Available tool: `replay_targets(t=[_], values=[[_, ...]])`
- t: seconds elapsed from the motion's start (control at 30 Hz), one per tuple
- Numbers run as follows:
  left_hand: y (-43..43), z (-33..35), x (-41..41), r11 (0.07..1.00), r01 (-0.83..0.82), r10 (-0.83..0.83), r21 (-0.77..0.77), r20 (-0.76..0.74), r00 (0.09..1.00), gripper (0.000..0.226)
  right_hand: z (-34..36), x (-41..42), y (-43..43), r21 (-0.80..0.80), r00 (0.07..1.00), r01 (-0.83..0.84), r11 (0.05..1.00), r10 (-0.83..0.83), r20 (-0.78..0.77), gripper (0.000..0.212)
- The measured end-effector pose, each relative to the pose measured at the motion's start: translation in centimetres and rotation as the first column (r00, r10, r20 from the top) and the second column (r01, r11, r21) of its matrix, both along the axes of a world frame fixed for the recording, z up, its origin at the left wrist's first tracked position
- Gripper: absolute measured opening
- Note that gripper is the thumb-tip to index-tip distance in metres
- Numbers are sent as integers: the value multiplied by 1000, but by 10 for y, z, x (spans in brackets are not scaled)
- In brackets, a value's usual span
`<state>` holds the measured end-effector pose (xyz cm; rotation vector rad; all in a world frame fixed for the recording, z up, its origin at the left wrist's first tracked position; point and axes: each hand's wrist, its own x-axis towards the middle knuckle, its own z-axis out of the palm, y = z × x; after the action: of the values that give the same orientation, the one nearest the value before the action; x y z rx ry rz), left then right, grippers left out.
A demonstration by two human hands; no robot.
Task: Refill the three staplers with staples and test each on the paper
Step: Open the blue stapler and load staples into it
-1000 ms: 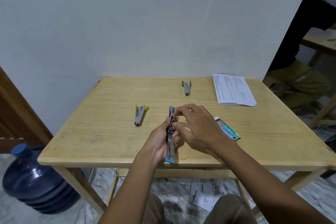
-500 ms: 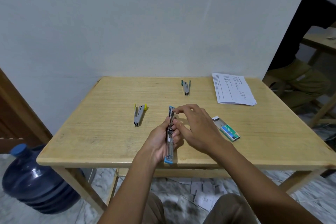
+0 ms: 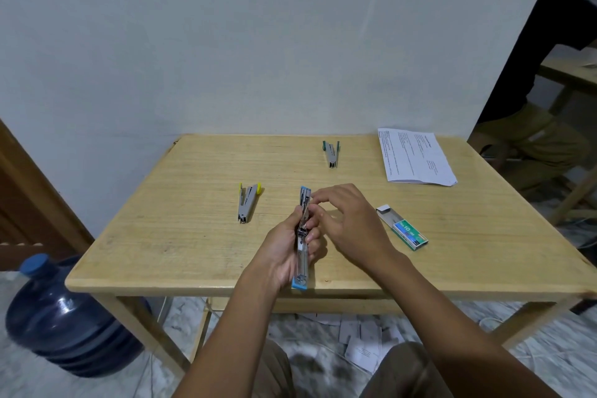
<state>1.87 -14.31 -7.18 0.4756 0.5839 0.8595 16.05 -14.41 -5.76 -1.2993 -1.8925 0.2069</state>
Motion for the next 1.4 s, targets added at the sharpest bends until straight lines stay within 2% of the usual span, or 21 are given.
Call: replay_targets(t=[0.33,0.5,0.7,0.97,1.03,1.1,1.17,1.3,1.4], values=[[-1,1,1,999,-42,41,-20,-36,999,51,6,-12,6,-81,982,134,988,-122,141,18],[-1,1,1,998,-59,59,-2,-53,997,50,10,-19,5,67,945,185,981,-196,260,16],[0,1,1,998,-54,54,-11,-50,997,49,9,-23,5,143,933,208,968,-240,268,11],[-2,2,1,1000,-25,25,-3,-34,999,54,20,-18,6,4,923,236,972,-225,311,23],[-1,2,1,1000,-20,20,0,-31,999,53,20,-13,5,-136,961,211,968,-180,207,27],[0,1,0,1000,-17,17,1,-23,1000,50,19,-8,2,-320,995,94,943,-99,1,34],[-1,1,0,1000,-14,14,12,-22,1000,48,18,-3,-4,-364,993,18,931,-59,-103,36],[0,-1,-2,999,-43,43,10,-49,998,39,20,2,-20,-337,993,-57,940,19,-114,23],[-1,-1,-1,990,-130,132,-58,40,990,31,21,7,-34,-368,991,-133,920,112,-78,22]])
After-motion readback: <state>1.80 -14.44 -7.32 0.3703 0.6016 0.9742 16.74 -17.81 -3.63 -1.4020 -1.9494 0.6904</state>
